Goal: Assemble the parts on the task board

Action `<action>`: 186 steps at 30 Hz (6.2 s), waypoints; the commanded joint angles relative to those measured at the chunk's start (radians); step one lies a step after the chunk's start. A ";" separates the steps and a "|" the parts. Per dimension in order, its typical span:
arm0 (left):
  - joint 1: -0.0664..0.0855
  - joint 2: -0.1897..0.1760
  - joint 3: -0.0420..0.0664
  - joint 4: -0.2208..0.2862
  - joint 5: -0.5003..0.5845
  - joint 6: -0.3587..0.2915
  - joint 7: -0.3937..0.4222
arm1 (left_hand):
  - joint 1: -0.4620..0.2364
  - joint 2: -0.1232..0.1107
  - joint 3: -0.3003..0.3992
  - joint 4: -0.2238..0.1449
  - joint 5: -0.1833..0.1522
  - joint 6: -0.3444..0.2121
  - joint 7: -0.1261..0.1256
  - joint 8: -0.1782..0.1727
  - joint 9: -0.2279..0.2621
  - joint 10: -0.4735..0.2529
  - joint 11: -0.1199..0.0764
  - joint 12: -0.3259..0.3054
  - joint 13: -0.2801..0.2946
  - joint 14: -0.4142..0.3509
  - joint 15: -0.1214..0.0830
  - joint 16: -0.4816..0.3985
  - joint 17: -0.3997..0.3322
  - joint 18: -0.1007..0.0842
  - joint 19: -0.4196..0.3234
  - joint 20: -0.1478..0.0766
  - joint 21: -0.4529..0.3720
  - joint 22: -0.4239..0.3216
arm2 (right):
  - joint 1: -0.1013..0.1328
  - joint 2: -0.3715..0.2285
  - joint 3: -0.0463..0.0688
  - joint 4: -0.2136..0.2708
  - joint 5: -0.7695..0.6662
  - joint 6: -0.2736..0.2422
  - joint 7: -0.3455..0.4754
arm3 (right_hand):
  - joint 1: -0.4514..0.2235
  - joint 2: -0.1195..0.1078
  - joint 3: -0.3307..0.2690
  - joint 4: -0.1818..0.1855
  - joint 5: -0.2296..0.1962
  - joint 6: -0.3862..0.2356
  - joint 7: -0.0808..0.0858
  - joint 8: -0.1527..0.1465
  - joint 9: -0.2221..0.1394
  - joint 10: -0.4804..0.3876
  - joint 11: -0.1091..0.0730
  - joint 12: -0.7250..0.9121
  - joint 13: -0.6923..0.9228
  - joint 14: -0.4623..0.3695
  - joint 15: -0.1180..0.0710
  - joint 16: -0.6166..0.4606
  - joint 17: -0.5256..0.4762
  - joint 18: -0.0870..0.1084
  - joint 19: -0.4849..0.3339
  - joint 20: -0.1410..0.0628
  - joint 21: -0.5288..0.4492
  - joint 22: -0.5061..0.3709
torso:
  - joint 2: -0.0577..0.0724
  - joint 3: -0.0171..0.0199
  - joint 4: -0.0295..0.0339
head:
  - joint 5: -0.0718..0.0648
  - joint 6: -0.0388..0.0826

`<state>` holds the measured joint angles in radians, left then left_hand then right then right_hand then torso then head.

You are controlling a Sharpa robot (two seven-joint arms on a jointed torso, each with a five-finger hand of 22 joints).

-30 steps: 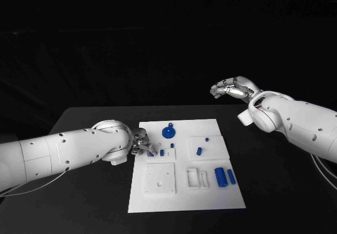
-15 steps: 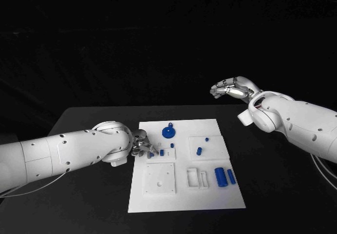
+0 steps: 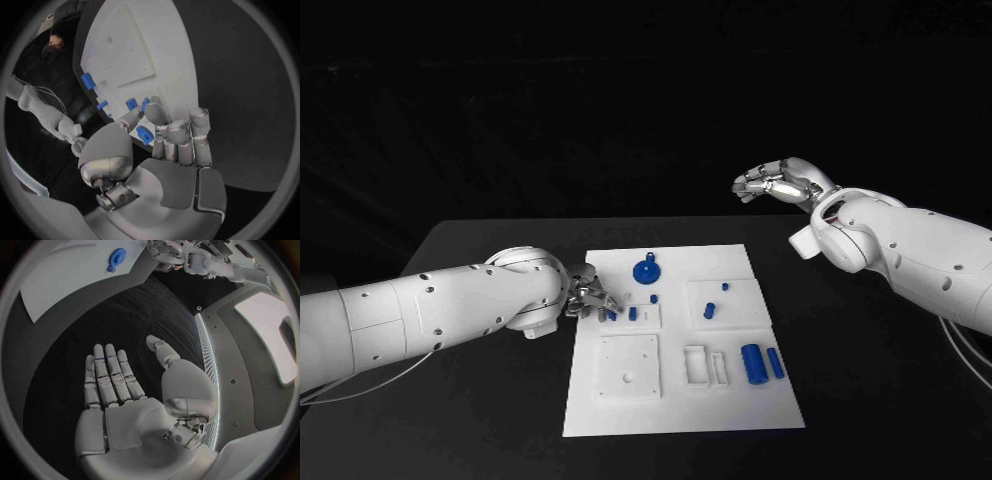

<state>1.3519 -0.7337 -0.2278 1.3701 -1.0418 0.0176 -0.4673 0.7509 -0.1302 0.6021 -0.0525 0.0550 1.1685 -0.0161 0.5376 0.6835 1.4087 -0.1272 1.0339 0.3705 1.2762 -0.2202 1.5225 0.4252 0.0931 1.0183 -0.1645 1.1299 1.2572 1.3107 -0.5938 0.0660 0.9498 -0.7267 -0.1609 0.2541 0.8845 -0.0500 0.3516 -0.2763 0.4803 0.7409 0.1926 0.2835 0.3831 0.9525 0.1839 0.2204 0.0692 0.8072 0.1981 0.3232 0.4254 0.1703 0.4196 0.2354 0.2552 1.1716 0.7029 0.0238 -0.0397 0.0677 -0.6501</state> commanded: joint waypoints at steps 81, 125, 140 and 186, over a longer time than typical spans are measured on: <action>0.000 0.171 0.015 -0.097 -0.381 -0.199 0.433 | 0.419 -0.071 -0.043 -0.217 -0.001 -0.287 0.160 -0.172 -0.204 -0.337 0.209 -0.712 -0.266 -0.043 0.187 -0.211 -0.032 0.047 -0.027 0.030 -0.120 -0.009 | -0.007 0.000 0.001 0.005 0.003 0.005 0.007 | -0.008 0.000 -0.001 0.002 0.008 -0.007 0.038 0.002 -0.002 0.010 0.001 -0.005 -0.001 -0.005 -0.001 -0.003 -0.002 -0.006 -0.004 0.001 -0.007 0.004 | 0.001 -0.0002 -0.0005 | -0.017 0.014; -0.047 0.210 0.004 -0.192 -0.377 -0.193 0.438 | 0.419 -0.006 -0.008 -0.196 0.020 -0.252 0.152 -0.181 -0.218 -0.259 0.200 -0.777 -0.256 -0.036 0.179 -0.195 -0.017 0.056 -0.027 0.030 -0.105 0.008 | -0.007 0.003 0.001 0.012 0.003 -0.002 0.012 | -0.008 0.000 0.000 0.002 0.008 -0.006 0.037 0.002 -0.003 0.011 0.001 -0.006 -0.001 -0.005 -0.001 -0.003 -0.003 -0.005 -0.003 0.002 -0.008 0.005 | 0.000 0.0008 -0.0003 | -0.019 0.009; -0.049 0.220 0.004 -0.201 -0.361 -0.172 0.437 | 0.406 0.021 -0.007 -0.188 0.020 -0.230 0.144 -0.179 -0.221 -0.225 0.191 -0.789 -0.249 -0.028 0.170 -0.187 -0.011 0.055 -0.023 0.021 -0.097 0.014 | -0.007 0.006 0.001 0.011 0.003 0.000 0.011 | -0.008 0.000 0.000 0.002 0.008 -0.006 0.037 0.003 -0.003 0.011 0.001 -0.007 -0.001 -0.005 -0.001 -0.002 -0.003 -0.004 -0.003 0.002 -0.008 0.005 | -0.001 0.0011 0.0004 | -0.021 0.008; -0.072 0.202 0.005 -0.197 -0.314 -0.319 0.440 | 0.413 0.052 0.022 -0.182 0.007 -0.138 0.112 -0.150 -0.212 -0.111 0.156 -0.802 -0.221 -0.002 0.136 -0.168 0.000 0.054 0.003 0.001 -0.082 0.021 | -0.007 0.003 0.001 0.009 0.003 -0.001 0.013 | -0.008 0.000 0.000 0.002 0.009 -0.006 0.037 0.003 -0.003 0.012 0.001 -0.008 -0.001 -0.006 -0.001 -0.002 -0.004 -0.004 -0.003 0.002 -0.009 0.006 | -0.001 0.0003 0.0012 | -0.023 0.012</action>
<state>1.2841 -0.5299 -0.2206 1.1704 -1.4039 -0.2739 -0.0372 1.1620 -0.0854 0.6189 -0.2342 0.0645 1.0186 0.0912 0.3845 0.4688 1.2911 0.0266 0.2323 0.1480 1.2719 -0.0799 1.3483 0.4246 0.0578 1.0100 -0.1554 1.0415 1.2773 1.3035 -0.5910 0.0660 0.9590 -0.7243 -0.1640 0.2557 0.8845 -0.0501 0.3516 -0.2763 0.4841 0.7410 0.1926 0.2835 0.3811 0.9597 0.1839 0.2166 0.0692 0.8074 0.1980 0.3233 0.4230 0.1703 0.4196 0.2354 0.2515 1.1771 0.7025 0.0239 -0.0390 0.0447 -0.6395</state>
